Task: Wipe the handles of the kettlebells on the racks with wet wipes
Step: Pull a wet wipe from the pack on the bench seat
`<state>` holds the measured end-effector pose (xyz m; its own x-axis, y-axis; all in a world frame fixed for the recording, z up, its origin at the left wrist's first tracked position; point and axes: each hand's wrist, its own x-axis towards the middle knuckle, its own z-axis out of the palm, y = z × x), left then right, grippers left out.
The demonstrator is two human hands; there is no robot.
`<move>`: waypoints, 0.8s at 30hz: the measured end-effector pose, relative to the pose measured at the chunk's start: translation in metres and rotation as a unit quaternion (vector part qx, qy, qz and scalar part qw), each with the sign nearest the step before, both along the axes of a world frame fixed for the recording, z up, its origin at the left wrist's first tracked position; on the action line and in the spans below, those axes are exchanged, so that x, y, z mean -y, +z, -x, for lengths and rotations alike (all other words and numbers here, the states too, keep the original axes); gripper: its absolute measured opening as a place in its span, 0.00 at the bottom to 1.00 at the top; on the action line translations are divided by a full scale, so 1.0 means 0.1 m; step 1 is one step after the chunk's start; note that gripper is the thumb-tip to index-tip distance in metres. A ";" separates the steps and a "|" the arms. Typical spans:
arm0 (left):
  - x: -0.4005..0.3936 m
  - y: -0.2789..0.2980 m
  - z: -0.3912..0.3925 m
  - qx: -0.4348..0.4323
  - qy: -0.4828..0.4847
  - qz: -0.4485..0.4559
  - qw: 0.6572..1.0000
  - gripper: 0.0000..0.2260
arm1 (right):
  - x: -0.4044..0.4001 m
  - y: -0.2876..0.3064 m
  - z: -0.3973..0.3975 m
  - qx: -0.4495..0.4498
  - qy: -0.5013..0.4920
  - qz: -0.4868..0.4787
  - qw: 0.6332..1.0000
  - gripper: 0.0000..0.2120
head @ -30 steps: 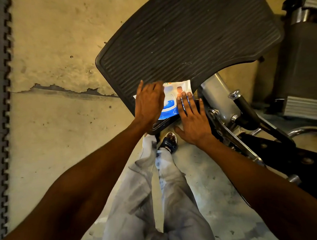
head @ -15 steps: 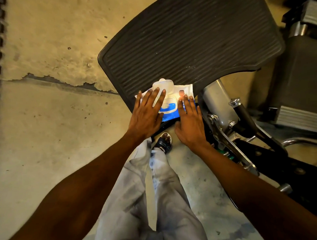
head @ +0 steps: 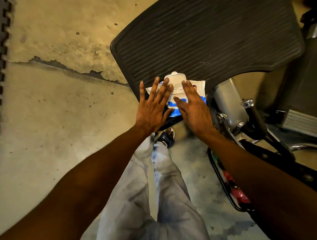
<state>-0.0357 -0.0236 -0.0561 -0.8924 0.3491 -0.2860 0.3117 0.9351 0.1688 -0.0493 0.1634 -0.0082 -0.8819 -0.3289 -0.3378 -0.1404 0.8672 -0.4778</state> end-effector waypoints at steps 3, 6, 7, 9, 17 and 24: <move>0.01 -0.01 -0.01 0.002 0.005 -0.013 1.000 0.36 | 0.17 0.09 0.07 0.092 -0.172 0.054 0.979 0.30; 0.02 -0.03 -0.01 0.006 0.004 -0.017 1.000 0.36 | 0.22 0.15 0.14 0.066 -0.179 0.057 0.980 0.30; 0.02 -0.03 -0.01 0.007 0.004 -0.016 1.000 0.36 | 0.22 0.15 0.16 0.046 -0.163 0.050 0.984 0.30; 0.03 -0.04 -0.01 0.010 0.004 -0.014 1.000 0.36 | 0.22 0.13 0.15 0.012 -0.122 0.021 0.992 0.30; 0.05 -0.05 0.00 0.011 0.002 -0.031 0.999 0.36 | 0.24 0.14 0.15 -0.034 -0.029 -0.065 0.997 0.28; 0.04 -0.01 0.02 0.024 0.003 -0.022 0.999 0.37 | 0.24 0.04 0.14 -0.079 0.096 -0.135 0.983 0.24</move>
